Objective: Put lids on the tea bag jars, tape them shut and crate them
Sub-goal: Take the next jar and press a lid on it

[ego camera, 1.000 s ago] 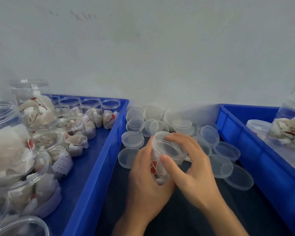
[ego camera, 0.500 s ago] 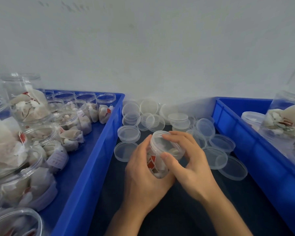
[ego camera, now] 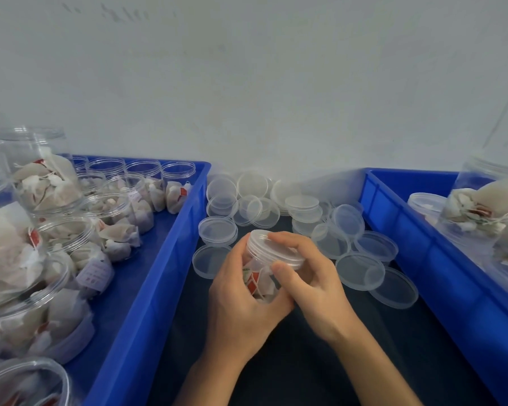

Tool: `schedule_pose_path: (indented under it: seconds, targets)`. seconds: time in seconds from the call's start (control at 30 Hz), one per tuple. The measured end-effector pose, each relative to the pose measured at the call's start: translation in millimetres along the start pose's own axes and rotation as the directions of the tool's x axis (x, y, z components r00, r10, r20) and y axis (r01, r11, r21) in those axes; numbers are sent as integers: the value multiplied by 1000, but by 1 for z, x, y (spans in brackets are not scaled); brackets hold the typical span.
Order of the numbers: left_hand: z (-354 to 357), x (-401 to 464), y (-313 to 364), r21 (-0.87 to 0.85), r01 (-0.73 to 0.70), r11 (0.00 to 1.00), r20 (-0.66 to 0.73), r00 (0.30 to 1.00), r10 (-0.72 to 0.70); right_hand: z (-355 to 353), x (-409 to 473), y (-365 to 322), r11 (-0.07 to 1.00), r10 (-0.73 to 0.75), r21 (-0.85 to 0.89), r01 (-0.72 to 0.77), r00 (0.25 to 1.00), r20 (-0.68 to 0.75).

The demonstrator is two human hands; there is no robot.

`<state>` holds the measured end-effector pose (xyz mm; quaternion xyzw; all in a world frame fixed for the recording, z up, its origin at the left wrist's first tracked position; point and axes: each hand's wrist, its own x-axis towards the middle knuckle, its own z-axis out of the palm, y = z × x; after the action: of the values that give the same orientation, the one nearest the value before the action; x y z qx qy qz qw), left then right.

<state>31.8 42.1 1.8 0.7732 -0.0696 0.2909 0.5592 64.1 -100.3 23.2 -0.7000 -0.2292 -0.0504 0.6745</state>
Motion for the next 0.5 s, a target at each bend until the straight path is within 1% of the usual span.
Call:
schedule_pose_path:
  seconds: [0.07, 0.17, 0.23, 0.3, 0.37, 0.43, 0.5]
  targets:
    - [2, -1, 0, 36, -13, 999, -24, 1000, 14, 7, -1, -2, 999, 34, -22, -36, 997, -72]
    - [4, -2, 1, 93, -22, 995, -44, 999, 26, 11, -2, -6, 995, 36, -85, -50, 987, -159]
    - [5, -2, 2, 130, -21, 991, -72, 997, 31, 7, -2, -9, 995, 42, -82, -53, 989, -140]
    - [5, -1, 2, 103, -2, 995, -80, 997, 10, 4, -3, -12, 998, 60, 2, -60, 995, -76]
    - [4, 0, 0, 65, 8, 998, -61, 998, -4, 3, -2, -13, 994, 76, 76, -73, 996, -42]
    - [4, -1, -2, 89, -3, 996, -67, 998, 9, 7, -2, -12, 993, 86, 83, -80, 994, -71]
    - [4, -2, -3, 150, -10, 989, -83, 996, 22, 13, -2, -12, 996, 88, 28, -85, 984, -156]
